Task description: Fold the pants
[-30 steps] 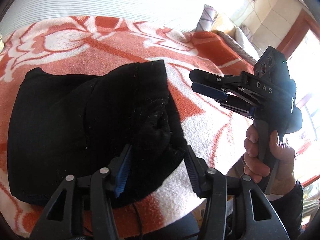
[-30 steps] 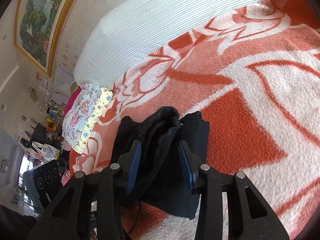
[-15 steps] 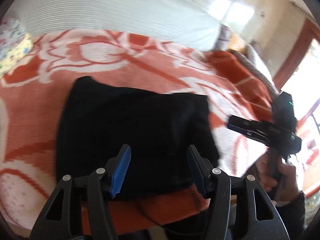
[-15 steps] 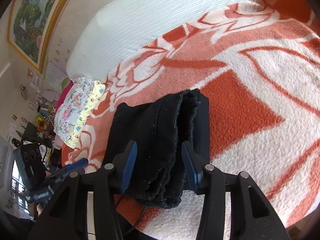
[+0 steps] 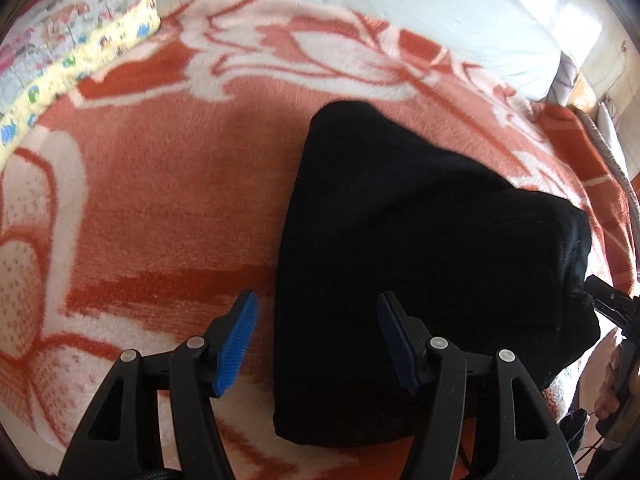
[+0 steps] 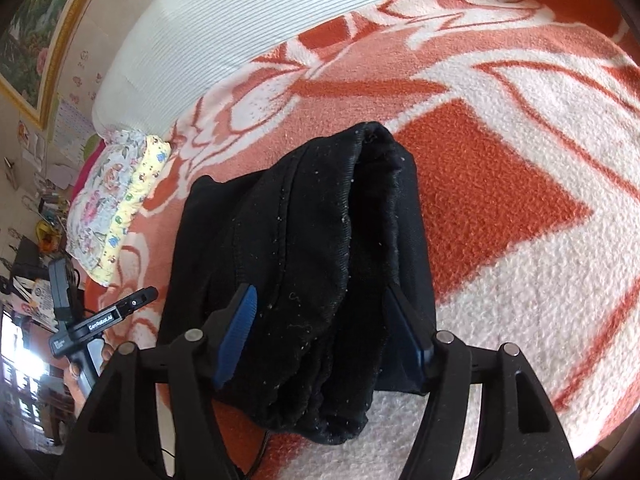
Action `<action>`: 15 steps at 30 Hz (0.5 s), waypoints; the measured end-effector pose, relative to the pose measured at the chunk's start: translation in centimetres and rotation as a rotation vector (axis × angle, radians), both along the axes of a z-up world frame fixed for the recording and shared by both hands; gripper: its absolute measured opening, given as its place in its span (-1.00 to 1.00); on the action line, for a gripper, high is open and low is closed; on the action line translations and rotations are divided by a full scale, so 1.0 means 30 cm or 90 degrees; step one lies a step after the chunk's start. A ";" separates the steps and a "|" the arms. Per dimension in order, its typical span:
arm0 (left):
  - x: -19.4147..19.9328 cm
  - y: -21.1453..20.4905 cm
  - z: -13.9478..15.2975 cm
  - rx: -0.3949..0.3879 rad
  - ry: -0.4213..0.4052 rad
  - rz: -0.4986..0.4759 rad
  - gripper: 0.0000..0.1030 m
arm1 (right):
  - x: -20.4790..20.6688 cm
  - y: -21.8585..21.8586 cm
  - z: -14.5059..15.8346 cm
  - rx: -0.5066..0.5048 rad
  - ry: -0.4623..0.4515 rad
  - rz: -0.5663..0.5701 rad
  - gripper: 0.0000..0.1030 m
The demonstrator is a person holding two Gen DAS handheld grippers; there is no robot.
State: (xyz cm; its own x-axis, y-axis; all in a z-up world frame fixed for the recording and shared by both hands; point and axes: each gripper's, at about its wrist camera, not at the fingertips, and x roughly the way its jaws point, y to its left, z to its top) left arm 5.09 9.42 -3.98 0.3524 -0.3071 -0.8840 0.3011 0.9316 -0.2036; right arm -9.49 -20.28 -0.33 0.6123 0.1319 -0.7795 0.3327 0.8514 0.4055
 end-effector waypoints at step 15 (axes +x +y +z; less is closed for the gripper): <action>0.015 -0.058 0.064 -0.034 0.008 -0.026 -0.67 | 0.104 0.044 0.170 -0.165 -0.077 0.037 -0.75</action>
State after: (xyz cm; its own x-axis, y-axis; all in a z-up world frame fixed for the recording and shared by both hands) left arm 5.55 7.68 -2.06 0.3276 -0.3681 -0.8702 0.3351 0.9064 -0.2573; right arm -6.38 -18.95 4.79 0.7000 -0.0254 -0.7137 0.2435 0.9480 0.2051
